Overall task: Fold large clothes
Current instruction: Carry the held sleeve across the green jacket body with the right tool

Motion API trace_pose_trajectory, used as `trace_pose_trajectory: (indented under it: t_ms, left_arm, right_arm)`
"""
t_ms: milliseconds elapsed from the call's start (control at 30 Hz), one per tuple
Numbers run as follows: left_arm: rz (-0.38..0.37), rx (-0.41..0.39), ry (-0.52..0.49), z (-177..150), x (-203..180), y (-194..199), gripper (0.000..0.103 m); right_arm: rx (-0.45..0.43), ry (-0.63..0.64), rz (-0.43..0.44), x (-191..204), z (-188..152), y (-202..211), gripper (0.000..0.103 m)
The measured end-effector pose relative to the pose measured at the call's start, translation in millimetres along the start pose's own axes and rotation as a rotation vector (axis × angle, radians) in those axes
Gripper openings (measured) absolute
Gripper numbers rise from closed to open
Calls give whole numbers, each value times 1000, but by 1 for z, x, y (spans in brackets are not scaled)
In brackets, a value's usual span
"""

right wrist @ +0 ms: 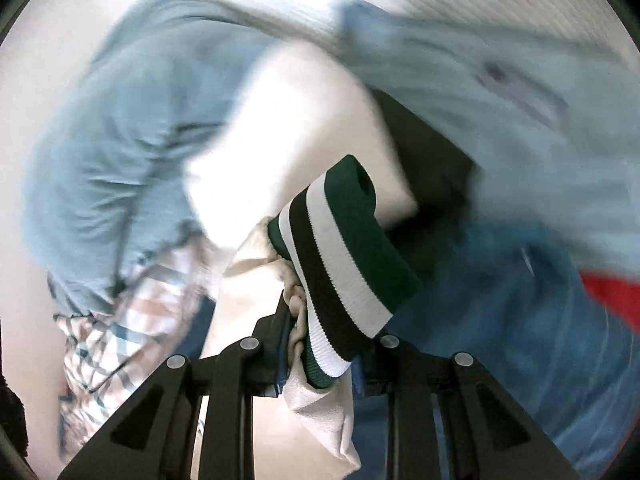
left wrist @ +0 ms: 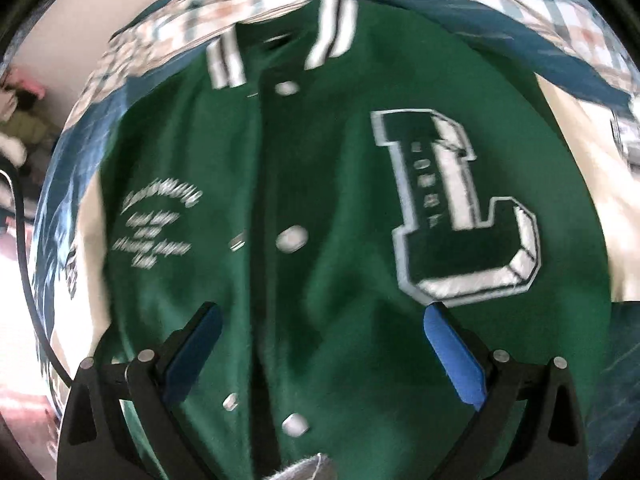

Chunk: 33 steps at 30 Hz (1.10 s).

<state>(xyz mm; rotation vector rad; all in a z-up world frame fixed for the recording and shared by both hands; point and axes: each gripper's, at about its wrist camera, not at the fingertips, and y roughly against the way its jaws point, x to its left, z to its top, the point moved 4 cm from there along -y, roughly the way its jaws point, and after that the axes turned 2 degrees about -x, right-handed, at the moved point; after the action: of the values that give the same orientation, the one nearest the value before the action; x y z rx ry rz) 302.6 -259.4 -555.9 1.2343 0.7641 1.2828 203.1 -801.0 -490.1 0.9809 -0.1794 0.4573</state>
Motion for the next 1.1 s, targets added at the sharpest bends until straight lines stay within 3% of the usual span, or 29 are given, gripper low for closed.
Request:
trace_pose_trajectory:
  t_ms: [133,233,300,433,600,833,933,1033,1067,1100]
  left_arm:
    - [-11,35,-19,5,-12,-28,103]
    - [-64,44,23,4,-7,-37,103]
    - [-82,44,48,2,0,-36,103]
    - [-75,31,133,-1,34,-25,103]
    - [-24,-51,277,-14,124,6,103]
    - [223,-24,487,-87,288,16,103]
    - [318,34,568,-130,342,9,103]
    - [364,114,642,-171,380,-2,103]
    - [362,139,686,-186,393,-6,103]
    - [348,154,724,-199,400,-6,103]
  right_arm:
    - [-41,158,33,75,12,3,25]
    - [-27,242,125,131,-14,21,24]
    - [26,265,202,163,-48,36,24]
    - [184,308,353,220,-155,64,24]
    - [403,446,482,296,-331,80,24]
    - [658,697,545,363,-574,80,24]
    - [721,793,525,368,-648,74,24]
    - [795,894,504,368,-698,71,27]
    - [795,911,507,372,-699,69,29]
    - [811,920,526,373,-699,73,43]
